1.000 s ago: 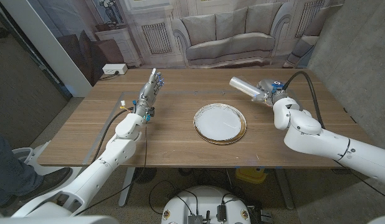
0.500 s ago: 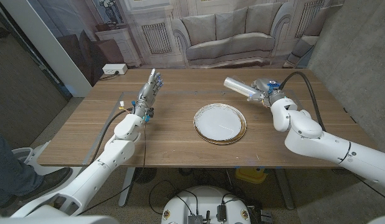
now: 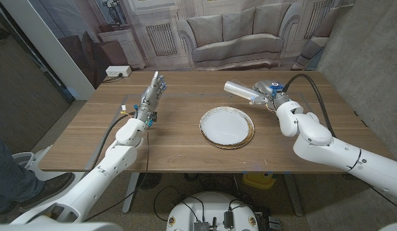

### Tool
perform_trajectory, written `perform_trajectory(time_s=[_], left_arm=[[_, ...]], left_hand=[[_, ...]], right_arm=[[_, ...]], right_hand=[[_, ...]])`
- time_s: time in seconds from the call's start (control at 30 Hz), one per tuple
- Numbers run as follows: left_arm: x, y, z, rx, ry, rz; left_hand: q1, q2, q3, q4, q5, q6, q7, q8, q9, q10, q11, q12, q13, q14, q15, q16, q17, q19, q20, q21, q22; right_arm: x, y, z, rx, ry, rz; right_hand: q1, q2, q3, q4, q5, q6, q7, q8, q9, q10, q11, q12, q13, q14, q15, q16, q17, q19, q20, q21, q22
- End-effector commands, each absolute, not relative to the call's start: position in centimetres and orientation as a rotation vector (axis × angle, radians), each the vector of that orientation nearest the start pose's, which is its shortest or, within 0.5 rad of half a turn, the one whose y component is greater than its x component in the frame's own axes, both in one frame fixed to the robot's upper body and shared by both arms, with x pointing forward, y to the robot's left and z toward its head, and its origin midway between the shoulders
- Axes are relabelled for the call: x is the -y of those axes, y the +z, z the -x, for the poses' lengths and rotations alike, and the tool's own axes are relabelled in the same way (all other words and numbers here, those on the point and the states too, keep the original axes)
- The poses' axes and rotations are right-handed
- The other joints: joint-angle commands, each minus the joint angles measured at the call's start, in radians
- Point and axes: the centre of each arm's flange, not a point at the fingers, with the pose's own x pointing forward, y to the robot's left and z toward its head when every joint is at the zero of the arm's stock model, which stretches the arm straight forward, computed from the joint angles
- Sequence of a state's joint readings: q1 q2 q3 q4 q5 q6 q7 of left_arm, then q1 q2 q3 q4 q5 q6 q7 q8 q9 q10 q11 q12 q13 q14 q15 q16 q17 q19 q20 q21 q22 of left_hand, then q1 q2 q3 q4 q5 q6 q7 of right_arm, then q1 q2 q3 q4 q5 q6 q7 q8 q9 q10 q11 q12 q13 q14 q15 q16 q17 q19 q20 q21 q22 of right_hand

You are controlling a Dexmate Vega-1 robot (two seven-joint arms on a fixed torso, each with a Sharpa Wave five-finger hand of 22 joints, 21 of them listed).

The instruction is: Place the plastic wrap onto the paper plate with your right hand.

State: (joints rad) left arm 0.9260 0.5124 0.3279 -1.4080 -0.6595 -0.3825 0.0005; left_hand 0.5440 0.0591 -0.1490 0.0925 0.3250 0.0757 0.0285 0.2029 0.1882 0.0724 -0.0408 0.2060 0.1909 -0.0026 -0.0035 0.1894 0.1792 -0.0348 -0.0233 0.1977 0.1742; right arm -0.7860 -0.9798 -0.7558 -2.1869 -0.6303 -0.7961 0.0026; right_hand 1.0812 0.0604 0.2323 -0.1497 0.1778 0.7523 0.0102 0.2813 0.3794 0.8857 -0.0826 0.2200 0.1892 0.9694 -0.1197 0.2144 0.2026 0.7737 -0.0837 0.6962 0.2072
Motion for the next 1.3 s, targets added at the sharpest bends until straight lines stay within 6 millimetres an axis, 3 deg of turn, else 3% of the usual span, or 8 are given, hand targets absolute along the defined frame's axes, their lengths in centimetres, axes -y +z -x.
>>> perform_trajectory(time_s=[0.03, 1.3], left_arm=[[-29.2, -2.5, -61.8, 0.711, -0.199, 0.104], [-30.3, -3.1, -61.0, 0.723, -0.185, 0.11]], left_hand=[[0.005, 0.005, -0.007, -0.002, -0.001, 0.008, 0.006, -0.002, 0.003, 0.001, 0.001, -0.003, 0.0, 0.003, -0.005, -0.001, 0.004, -0.008, -0.002, 0.001, 0.005], [0.008, 0.008, -0.015, -0.001, -0.001, 0.008, 0.005, -0.002, 0.003, 0.001, 0.001, -0.003, 0.0, 0.004, -0.004, -0.001, 0.004, -0.008, -0.001, 0.001, 0.005]], right_arm=[[20.6, 3.0, -52.3, 0.532, -0.231, 1.545], [16.2, 2.8, -51.9, 0.683, -0.08, 1.622]], right_hand=[[0.065, 0.11, 0.079, 0.072, 0.004, 0.206, -0.143, 0.0, 0.001, 0.062, -0.058, -0.003, 0.001, 0.03, -0.113, 0.003, 0.002, -0.006, -0.127, 0.007, 0.001], [0.054, 0.108, 0.079, 0.073, 0.001, 0.215, -0.147, -0.013, 0.005, 0.071, -0.059, -0.003, 0.002, 0.026, -0.112, 0.0, 0.002, -0.022, -0.125, 0.024, -0.004]])
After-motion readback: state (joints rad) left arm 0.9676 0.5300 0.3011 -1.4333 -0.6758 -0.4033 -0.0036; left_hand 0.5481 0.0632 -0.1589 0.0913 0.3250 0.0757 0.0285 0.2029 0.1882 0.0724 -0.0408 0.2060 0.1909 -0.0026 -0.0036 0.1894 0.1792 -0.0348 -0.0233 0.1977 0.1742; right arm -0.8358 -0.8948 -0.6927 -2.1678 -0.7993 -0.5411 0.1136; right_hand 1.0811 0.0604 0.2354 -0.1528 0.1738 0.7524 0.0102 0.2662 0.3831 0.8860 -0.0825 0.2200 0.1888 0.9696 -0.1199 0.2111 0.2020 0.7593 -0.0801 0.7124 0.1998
